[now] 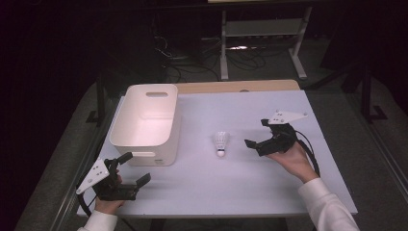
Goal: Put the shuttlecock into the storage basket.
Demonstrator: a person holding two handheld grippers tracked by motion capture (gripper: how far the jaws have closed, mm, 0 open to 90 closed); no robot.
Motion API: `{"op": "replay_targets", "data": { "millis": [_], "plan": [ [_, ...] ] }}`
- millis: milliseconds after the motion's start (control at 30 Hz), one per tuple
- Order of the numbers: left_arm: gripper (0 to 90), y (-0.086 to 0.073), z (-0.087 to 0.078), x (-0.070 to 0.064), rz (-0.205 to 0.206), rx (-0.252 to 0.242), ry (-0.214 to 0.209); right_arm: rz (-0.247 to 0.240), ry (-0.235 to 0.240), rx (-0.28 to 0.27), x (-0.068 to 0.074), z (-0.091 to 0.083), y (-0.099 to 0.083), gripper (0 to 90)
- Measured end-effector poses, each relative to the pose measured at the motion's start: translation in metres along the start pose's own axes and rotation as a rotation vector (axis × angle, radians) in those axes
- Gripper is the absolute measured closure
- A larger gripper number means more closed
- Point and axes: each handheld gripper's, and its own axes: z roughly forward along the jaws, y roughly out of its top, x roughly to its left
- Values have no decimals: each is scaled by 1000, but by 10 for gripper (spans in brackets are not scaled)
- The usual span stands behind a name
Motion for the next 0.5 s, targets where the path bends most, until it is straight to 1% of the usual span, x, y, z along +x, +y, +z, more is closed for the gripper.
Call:
{"op": "replay_targets", "data": {
  "millis": [100, 200, 333, 500],
  "plan": [
    [0, 0, 0, 0, -3, 0, -1, -1, 5, 1, -1, 3, 1, 0],
    [0, 0, 0, 0, -6, 1, -3, 12, 11, 3, 0, 6, 2, 0],
    [0, 0, 0, 0, -5, 1, -2, 14, 21, 6, -1, 10, 3, 0],
    [0, 0, 0, 0, -7, -1, -3, 20, 31, 19, -1, 15, 5, 0]
  ]
}}
